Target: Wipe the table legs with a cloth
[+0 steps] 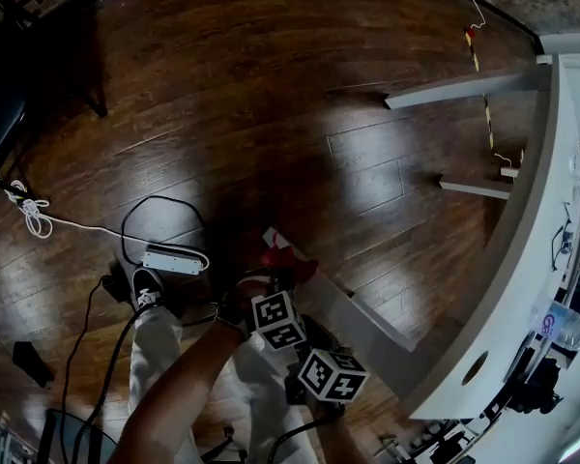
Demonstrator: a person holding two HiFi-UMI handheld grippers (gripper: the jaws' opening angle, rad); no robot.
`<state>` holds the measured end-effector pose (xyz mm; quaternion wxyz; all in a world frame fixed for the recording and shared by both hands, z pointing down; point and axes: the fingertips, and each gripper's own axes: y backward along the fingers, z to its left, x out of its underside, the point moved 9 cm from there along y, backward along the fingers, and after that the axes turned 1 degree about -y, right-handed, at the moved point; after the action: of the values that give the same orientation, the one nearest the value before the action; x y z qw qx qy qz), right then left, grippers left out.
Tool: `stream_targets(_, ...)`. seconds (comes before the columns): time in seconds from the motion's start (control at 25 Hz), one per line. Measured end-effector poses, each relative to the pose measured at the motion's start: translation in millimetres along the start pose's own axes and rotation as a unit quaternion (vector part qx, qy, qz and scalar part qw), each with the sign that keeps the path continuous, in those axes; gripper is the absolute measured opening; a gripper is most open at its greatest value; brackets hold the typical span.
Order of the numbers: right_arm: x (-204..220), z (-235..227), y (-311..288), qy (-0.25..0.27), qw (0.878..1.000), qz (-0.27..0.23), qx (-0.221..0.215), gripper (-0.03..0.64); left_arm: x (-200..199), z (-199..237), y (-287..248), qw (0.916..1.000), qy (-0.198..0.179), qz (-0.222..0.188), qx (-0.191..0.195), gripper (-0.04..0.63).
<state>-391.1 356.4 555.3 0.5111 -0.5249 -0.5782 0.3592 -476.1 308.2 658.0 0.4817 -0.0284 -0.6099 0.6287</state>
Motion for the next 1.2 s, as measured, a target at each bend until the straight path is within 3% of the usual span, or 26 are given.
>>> stream_targets(0.48, 19.2, -0.3, -79.2, 0.015, 1.0, 0.005, 0.012, -0.006, 74.6, 42.5, -104.9, 0.9991, 0.033, 0.023, 0.016, 0.072)
stream_targets(0.92, 22.0, -30.1, -127.7, 0.005, 1.0, -0.017, -0.006, -0.006, 128.6, 61.6, -192.9, 0.9954, 0.035, 0.086, 0.024, 0.072)
stream_targets(1.04, 19.9, -37.6, -124.9, 0.015, 1.0, -0.019, -0.004, -0.006, 136.4, 65.2, -199.8, 0.9934, 0.053, 0.097, 0.031, 0.072)
stream_targets(1.2, 26.8, -35.9, -95.4, 0.003, 1.0, -0.027, 0.003, -0.006, 116.4, 50.3, -162.3, 0.9959, 0.045, 0.071, 0.034, 0.072)
